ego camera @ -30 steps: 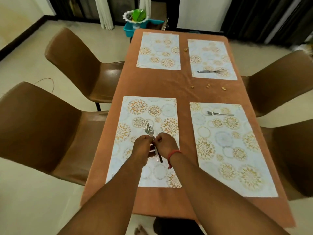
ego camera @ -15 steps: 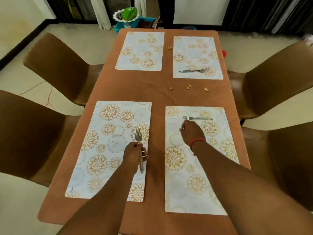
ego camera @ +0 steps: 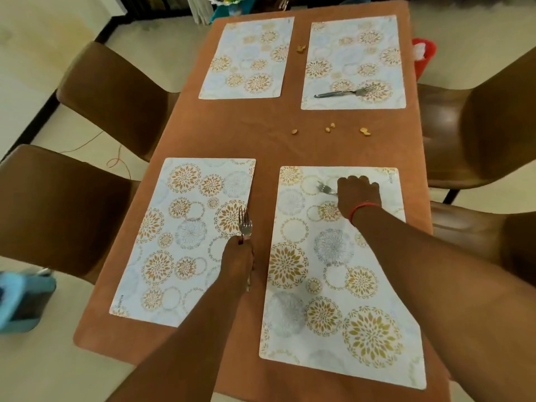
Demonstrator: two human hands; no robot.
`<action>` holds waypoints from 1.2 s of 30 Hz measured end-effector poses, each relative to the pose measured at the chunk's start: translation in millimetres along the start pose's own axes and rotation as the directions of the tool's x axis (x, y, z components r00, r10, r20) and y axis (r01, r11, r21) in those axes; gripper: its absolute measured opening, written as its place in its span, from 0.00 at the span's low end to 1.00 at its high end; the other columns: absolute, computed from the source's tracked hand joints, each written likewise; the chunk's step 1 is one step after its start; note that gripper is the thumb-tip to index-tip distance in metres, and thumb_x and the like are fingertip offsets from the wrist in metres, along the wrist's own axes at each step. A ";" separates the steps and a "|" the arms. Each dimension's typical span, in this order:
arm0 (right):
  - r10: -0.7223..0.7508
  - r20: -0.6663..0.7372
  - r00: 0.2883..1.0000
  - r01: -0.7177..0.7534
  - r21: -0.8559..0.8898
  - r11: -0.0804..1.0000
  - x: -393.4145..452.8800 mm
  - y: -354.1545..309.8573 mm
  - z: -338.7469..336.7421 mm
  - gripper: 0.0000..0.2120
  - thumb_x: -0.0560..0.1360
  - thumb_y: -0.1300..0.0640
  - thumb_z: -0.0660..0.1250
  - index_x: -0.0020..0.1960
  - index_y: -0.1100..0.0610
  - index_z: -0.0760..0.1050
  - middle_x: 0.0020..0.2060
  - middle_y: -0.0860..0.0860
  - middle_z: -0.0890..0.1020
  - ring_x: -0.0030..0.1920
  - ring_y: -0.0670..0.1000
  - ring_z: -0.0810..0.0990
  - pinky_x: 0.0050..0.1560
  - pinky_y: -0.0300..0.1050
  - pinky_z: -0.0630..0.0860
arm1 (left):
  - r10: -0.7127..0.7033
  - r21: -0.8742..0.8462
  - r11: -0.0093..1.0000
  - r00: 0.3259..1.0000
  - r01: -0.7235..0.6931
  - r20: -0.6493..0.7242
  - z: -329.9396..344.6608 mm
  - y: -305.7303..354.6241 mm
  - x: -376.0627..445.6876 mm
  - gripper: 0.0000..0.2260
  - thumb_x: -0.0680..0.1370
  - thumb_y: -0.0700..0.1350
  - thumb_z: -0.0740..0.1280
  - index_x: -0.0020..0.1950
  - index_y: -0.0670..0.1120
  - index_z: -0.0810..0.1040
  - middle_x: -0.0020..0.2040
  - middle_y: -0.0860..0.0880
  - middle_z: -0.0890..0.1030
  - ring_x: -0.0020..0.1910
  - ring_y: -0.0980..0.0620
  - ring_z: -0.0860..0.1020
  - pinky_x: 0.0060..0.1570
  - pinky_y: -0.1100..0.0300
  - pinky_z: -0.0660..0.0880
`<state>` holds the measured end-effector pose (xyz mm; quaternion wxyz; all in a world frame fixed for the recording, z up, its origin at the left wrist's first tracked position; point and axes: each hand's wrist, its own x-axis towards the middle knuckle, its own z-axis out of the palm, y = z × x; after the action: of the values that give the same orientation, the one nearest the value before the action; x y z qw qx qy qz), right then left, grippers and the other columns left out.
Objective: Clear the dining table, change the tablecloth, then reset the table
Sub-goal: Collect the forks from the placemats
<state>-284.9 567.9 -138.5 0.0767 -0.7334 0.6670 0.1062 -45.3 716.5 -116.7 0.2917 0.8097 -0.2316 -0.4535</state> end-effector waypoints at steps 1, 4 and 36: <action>0.024 0.032 0.999 -0.026 0.046 0.999 -1.6 -0.2 1.7 0.14 0.78 0.57 0.60 0.63 0.57 0.72 0.57 0.56 0.77 0.61 0.60 0.74 0.60 0.58 0.70 | -0.005 0.002 1.000 1.000 0.005 -0.003 -1.1 -0.1 -0.5 0.06 0.82 0.40 0.58 0.47 0.42 0.72 0.36 0.44 0.72 0.30 0.51 0.70 0.37 0.53 0.70; 0.069 0.149 0.986 -0.108 0.272 0.956 -17.7 -4.6 10.5 0.09 0.79 0.56 0.62 0.56 0.58 0.75 0.53 0.58 0.81 0.55 0.60 0.78 0.52 0.52 0.75 | -0.030 -0.007 1.000 0.999 0.030 0.019 -3.4 -6.5 -7.7 0.07 0.80 0.37 0.56 0.46 0.42 0.72 0.35 0.44 0.71 0.29 0.51 0.69 0.34 0.55 0.70; 0.612 0.245 0.752 -0.357 0.932 0.066 -482.3 447.3 30.3 0.07 0.77 0.58 0.66 0.40 0.55 0.76 0.39 0.55 0.83 0.40 0.54 0.83 0.45 0.50 0.80 | 0.150 0.100 0.943 0.674 -0.317 0.723 496.7 -31.7 -491.1 0.10 0.83 0.42 0.57 0.45 0.43 0.75 0.34 0.45 0.73 0.30 0.49 0.71 0.27 0.62 0.68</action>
<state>-773.7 995.6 -30.2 0.3848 -0.2717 0.7993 -0.3732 -710.1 923.1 -52.0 0.1463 0.5639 -0.4758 -0.6590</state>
